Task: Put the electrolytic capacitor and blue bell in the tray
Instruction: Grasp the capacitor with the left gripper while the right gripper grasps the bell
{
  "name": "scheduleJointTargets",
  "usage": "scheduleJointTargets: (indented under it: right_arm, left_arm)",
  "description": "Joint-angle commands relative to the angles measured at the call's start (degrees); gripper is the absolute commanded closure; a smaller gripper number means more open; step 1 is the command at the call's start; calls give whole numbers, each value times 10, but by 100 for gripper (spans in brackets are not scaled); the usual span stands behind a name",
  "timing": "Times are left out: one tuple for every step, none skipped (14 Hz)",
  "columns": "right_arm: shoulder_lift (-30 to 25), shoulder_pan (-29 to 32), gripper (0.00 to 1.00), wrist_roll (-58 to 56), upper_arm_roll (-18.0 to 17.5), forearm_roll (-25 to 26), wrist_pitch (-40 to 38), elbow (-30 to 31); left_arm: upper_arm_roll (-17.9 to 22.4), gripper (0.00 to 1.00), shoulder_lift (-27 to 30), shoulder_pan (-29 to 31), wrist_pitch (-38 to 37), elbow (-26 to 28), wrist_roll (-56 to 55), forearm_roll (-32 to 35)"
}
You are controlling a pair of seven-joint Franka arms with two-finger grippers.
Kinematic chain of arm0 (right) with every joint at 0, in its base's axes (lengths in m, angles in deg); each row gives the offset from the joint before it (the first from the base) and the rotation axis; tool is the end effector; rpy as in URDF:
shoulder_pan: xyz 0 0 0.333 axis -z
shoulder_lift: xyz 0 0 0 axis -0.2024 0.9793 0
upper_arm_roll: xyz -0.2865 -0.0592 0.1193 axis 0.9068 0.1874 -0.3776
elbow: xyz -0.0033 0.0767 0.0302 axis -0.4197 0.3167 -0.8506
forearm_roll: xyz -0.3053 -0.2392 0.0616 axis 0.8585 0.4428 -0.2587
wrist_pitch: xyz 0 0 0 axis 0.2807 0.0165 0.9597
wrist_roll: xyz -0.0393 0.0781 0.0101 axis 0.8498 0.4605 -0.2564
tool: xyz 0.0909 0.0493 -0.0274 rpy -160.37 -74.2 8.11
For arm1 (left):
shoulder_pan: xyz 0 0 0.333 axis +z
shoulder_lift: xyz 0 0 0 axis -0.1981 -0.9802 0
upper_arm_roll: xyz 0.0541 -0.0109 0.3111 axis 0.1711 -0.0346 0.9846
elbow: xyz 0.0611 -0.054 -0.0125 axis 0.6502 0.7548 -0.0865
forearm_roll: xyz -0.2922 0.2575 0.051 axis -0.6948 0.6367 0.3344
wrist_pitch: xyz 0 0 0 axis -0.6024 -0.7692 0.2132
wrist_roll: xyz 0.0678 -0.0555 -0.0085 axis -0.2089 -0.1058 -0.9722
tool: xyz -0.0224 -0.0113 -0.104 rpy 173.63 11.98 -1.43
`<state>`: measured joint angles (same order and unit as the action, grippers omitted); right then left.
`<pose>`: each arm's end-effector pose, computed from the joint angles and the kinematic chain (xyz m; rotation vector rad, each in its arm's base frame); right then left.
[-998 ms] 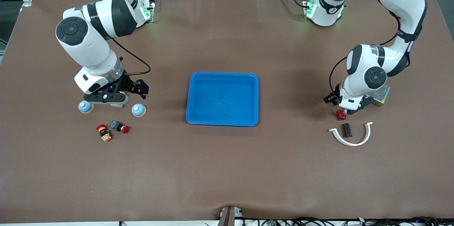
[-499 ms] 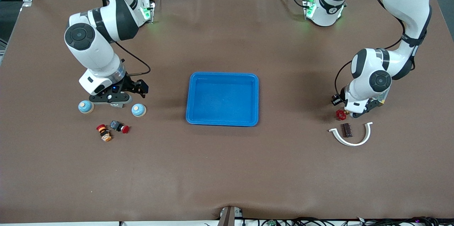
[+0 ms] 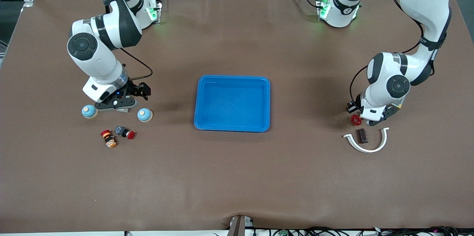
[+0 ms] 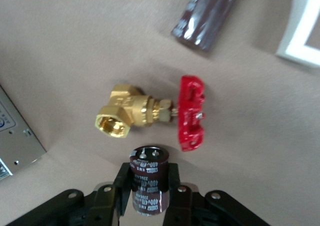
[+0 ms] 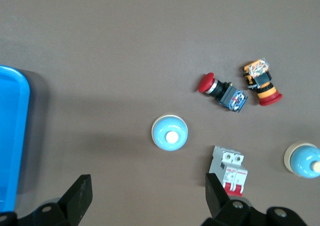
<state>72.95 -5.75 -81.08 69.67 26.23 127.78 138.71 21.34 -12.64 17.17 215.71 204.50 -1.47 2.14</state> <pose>0.5392 0.1374 0.3681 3.0697 0.2624 0.0592 0.5434 -0.0263 0.1946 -2.9493 -0.7667 0.1632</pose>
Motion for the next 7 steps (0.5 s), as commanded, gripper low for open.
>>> scheduleJointTargets:
  right_arm:
    - [3, 13, 0, -49, -5, 10, 29, 11]
    - [9, 13, 0, -63, -5, 10, 44, 13]
    - [16, 15, 0, -75, -5, 10, 58, 14]
    - [23, 19, 0, -92, -5, 10, 70, 16]
    - [29, 21, 0, -113, -5, 10, 82, 16]
    - [37, 28, 0, -130, -5, 10, 95, 16]
    - [46, 37, 0, -149, -5, 10, 108, 17]
  left_arm:
    - [-7, 100, 11, -6, -12, -12, -27, 13]
    - [-15, 100, 12, -12, -22, -22, -38, 12]
    - [-21, 100, 13, -15, -38, -31, -53, 12]
    - [-33, 100, 14, -16, -52, -42, -72, 12]
    - [-52, 100, 13, -16, -69, -58, -94, 12]
    - [-65, 100, 12, -20, -86, -76, -118, 12]
    - [-77, 100, 12, -28, -101, -92, -142, 12]
